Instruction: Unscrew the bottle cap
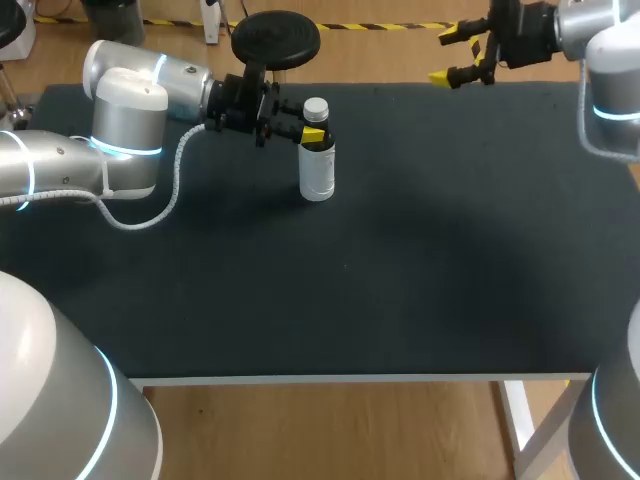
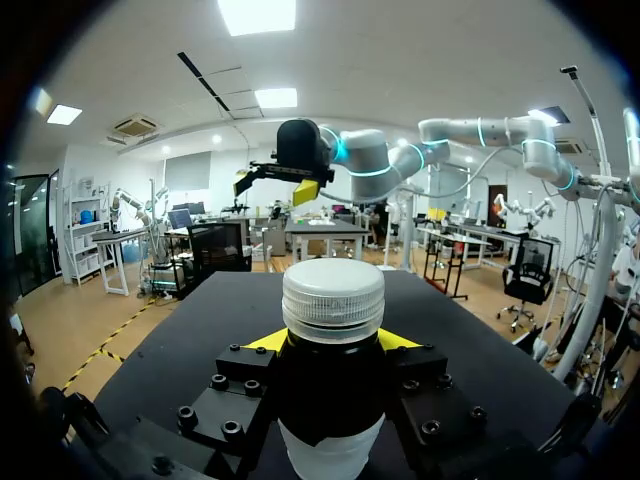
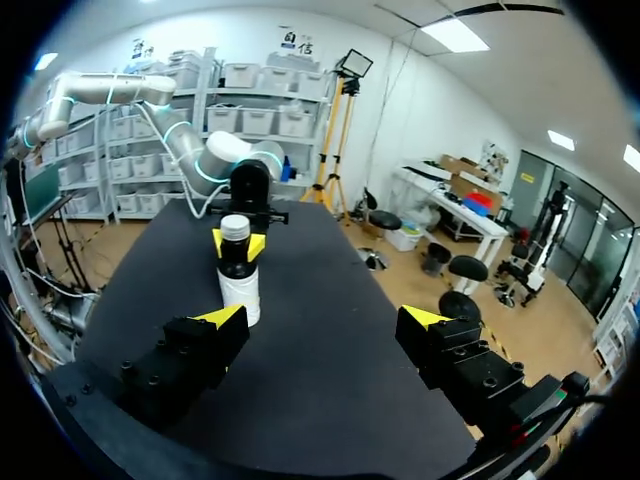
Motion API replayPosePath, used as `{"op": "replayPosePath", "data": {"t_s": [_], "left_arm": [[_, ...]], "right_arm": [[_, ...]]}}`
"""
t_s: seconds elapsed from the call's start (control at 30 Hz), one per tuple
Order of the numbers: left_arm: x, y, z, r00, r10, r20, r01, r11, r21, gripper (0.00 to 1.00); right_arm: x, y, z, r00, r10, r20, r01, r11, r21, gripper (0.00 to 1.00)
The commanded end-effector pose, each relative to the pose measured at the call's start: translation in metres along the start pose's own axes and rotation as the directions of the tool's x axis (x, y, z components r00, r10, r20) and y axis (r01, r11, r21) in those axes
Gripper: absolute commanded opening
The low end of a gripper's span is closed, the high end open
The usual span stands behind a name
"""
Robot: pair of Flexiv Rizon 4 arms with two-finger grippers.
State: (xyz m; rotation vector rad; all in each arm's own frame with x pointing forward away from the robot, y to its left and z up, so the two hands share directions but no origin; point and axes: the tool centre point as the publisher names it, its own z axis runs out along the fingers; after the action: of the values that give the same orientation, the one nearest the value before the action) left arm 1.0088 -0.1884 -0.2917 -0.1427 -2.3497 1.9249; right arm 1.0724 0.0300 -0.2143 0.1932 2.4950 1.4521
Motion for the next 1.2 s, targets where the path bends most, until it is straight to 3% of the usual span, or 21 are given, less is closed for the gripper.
{"op": "replayPosePath", "data": {"t_s": [0.03,0.23,0.43,0.67,1.07,1.2], "left_arm": [[-0.002,0.001,0.0,1.0,0.001,-0.005,-0.001,1.0,0.002,0.0],[-0.002,0.001,0.0,1.0,0.001,-0.005,-0.001,1.0,0.002,0.0],[-0.002,0.001,0.0,1.0,0.001,-0.005,-0.001,1.0,0.002,0.0],[-0.002,0.001,0.0,1.0,0.001,-0.005,-0.001,1.0,0.002,0.0],[-0.002,0.001,0.0,1.0,0.001,-0.005,-0.001,1.0,0.002,0.0],[-0.002,0.001,0.0,1.0,0.001,-0.005,-0.001,1.0,0.002,0.0]], "right_arm": [[-0.005,0.005,0.008,0.946,0.025,-0.323,-0.016,0.999,0.03,1.0],[0.001,0.005,0.023,0.911,0.046,-0.41,-0.031,0.999,0.043,1.0],[0.008,0.006,0.038,0.901,0.058,-0.429,-0.038,0.998,0.056,1.0],[0.017,0.014,0.057,0.928,0.057,-0.368,-0.035,0.997,0.065,1.0],[0.038,0.026,0.079,0.925,0.043,-0.376,-0.022,0.998,0.059,1.0],[0.042,0.027,0.089,0.943,0.054,-0.329,-0.028,0.996,0.083,1.0]]}}
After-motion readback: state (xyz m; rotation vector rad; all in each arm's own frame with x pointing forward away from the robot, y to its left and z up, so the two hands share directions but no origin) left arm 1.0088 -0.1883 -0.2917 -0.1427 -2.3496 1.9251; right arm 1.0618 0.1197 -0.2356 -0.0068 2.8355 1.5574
